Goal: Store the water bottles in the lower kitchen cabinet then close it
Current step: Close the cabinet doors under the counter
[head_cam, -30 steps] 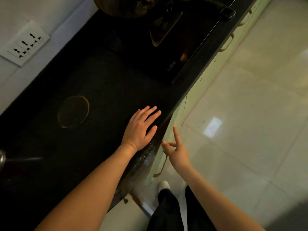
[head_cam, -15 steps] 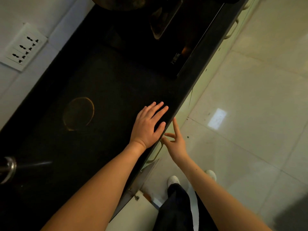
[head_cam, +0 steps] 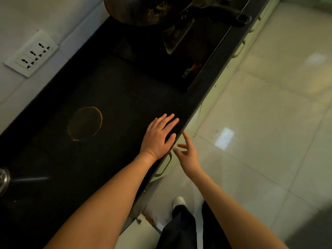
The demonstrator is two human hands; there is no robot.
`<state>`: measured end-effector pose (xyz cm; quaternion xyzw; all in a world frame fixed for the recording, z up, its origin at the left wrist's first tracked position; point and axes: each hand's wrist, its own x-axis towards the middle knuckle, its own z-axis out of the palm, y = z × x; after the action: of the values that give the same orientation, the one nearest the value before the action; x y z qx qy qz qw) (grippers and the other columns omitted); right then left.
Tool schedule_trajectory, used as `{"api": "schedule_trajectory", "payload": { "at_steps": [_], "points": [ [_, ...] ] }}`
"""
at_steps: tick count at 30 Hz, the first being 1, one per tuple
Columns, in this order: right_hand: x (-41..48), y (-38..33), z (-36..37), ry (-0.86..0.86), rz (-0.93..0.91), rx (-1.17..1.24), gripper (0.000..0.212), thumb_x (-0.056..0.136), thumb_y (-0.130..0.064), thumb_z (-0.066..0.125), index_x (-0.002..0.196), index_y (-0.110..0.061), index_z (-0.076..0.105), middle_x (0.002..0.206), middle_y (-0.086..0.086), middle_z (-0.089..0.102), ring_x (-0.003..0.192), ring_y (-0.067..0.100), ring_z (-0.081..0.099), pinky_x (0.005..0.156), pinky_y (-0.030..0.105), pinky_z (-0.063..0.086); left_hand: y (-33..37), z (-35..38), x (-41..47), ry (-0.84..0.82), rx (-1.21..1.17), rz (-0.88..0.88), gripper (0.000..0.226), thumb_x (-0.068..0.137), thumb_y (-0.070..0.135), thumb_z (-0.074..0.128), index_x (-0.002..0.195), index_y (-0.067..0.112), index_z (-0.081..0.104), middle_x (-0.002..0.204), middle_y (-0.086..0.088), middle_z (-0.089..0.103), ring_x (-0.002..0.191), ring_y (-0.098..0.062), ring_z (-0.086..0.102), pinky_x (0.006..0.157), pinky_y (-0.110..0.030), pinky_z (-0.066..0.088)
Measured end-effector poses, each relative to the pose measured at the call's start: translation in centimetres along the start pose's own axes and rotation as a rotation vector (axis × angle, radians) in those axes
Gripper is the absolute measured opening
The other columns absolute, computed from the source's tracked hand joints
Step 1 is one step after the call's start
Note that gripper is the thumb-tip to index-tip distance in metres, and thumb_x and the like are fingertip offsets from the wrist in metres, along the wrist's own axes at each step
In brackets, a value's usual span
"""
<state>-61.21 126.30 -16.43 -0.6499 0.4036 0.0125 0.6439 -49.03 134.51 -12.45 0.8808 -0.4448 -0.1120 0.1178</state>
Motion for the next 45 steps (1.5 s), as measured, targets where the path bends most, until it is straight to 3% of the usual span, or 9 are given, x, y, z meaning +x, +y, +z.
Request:
{"api": "schedule_trajectory", "payload": {
  "at_steps": [3, 5, 10, 16, 22, 30, 34, 39, 45],
  "points": [
    [-2.1, -2.3, -3.3, 0.061, -0.112, -0.21, 0.056, 0.096, -0.02, 0.061, 0.146, -0.032, 0.04, 0.126, -0.001, 0.06, 0.1, 0.009, 0.061, 0.084, 0.026, 0.055, 1.1, -1.1, 0.1, -0.061, -0.073, -0.047, 0.049, 0.1, 0.031, 0.043, 0.149, 0.028, 0.034, 0.158, 0.005, 0.029, 0.148, -0.014, 0.017, 0.121, -0.036, 0.012],
    [-3.9, -4.6, -5.7, 0.09, -0.229, -0.364, 0.048, 0.096, -0.022, 0.06, 0.142, -0.028, 0.046, 0.131, -0.001, 0.06, 0.108, 0.011, 0.06, 0.094, 0.03, 0.052, 2.4, -3.2, -0.2, -0.06, -0.132, -0.066, 0.047, 0.1, 0.029, 0.045, 0.146, 0.026, 0.039, 0.152, 0.003, 0.039, 0.144, -0.014, 0.028, 0.117, -0.034, 0.022],
    [-9.6, -11.0, -9.9, 0.192, -0.528, -0.66, 0.045, 0.097, -0.024, 0.059, 0.141, -0.022, 0.05, 0.132, 0.0, 0.059, 0.118, 0.018, 0.057, 0.098, 0.03, 0.048, 6.1, -10.8, -4.5, 0.187, -0.084, 0.106, 0.048, 0.097, 0.037, 0.036, 0.137, 0.018, 0.053, 0.133, -0.002, 0.06, 0.127, -0.018, 0.05, 0.11, -0.035, 0.037],
    [-15.7, -14.4, -11.2, 0.274, -0.78, -0.825, 0.051, 0.094, -0.038, 0.059, 0.141, -0.019, 0.05, 0.133, 0.0, 0.059, 0.123, 0.018, 0.05, 0.1, 0.026, 0.039, 8.5, -15.0, -11.8, 0.37, -0.053, 0.138, 0.051, 0.095, 0.038, 0.042, 0.139, 0.016, 0.051, 0.135, -0.004, 0.059, 0.128, -0.022, 0.05, 0.11, -0.038, 0.036],
    [-15.4, -12.5, -10.5, 0.135, -0.912, -0.92, 0.057, 0.096, -0.051, 0.042, 0.144, -0.02, 0.045, 0.135, -0.001, 0.057, 0.125, 0.019, 0.051, 0.102, 0.034, 0.045, 8.2, -13.1, -16.3, 0.382, -0.02, -0.01, 0.054, 0.097, 0.042, 0.041, 0.146, 0.02, 0.043, 0.146, -0.001, 0.048, 0.138, -0.019, 0.039, 0.118, -0.037, 0.025],
    [-10.2, -13.2, -9.2, -0.233, -1.051, -1.092, 0.06, 0.096, -0.057, 0.033, 0.143, -0.023, 0.049, 0.139, 0.0, 0.057, 0.129, 0.023, 0.052, 0.106, 0.039, 0.044, 10.0, -9.5, -18.5, 0.32, 0.037, -0.396, 0.053, 0.097, 0.047, 0.038, 0.144, 0.024, 0.044, 0.143, 0.0, 0.053, 0.135, -0.02, 0.046, 0.115, -0.04, 0.029],
    [-8.6, -15.8, -8.9, -0.422, -1.168, -1.099, 0.059, 0.095, -0.055, 0.036, 0.142, -0.022, 0.05, 0.14, 0.0, 0.056, 0.13, 0.024, 0.051, 0.106, 0.039, 0.043, 13.0, -9.7, -19.1, 0.424, -0.003, -0.684, 0.053, 0.096, 0.048, 0.037, 0.144, 0.026, 0.044, 0.144, 0.003, 0.051, 0.136, -0.018, 0.043, 0.115, -0.038, 0.03],
    [-8.4, -17.6, -7.1, -0.697, -1.384, -1.123, 0.058, 0.096, -0.052, 0.038, 0.143, -0.021, 0.048, 0.141, 0.003, 0.055, 0.132, 0.024, 0.05, 0.107, 0.039, 0.04, 18.3, -8.7, -21.4, 0.614, -0.004, -1.043, 0.051, 0.094, 0.044, 0.042, 0.137, 0.02, 0.053, 0.135, -0.002, 0.059, 0.128, -0.021, 0.052, 0.105, -0.042, 0.044],
    [-12.5, -16.2, -4.5, -0.997, -1.544, -1.105, 0.058, 0.096, -0.051, 0.036, 0.142, -0.017, 0.05, 0.14, 0.006, 0.056, 0.13, 0.027, 0.052, 0.106, 0.041, 0.041, 25.6, -6.3, -27.4, 0.672, -0.024, -1.377, 0.053, 0.097, 0.047, 0.033, 0.14, 0.021, 0.05, 0.138, -0.002, 0.057, 0.129, -0.022, 0.049, 0.11, -0.04, 0.035]
  ]
}}
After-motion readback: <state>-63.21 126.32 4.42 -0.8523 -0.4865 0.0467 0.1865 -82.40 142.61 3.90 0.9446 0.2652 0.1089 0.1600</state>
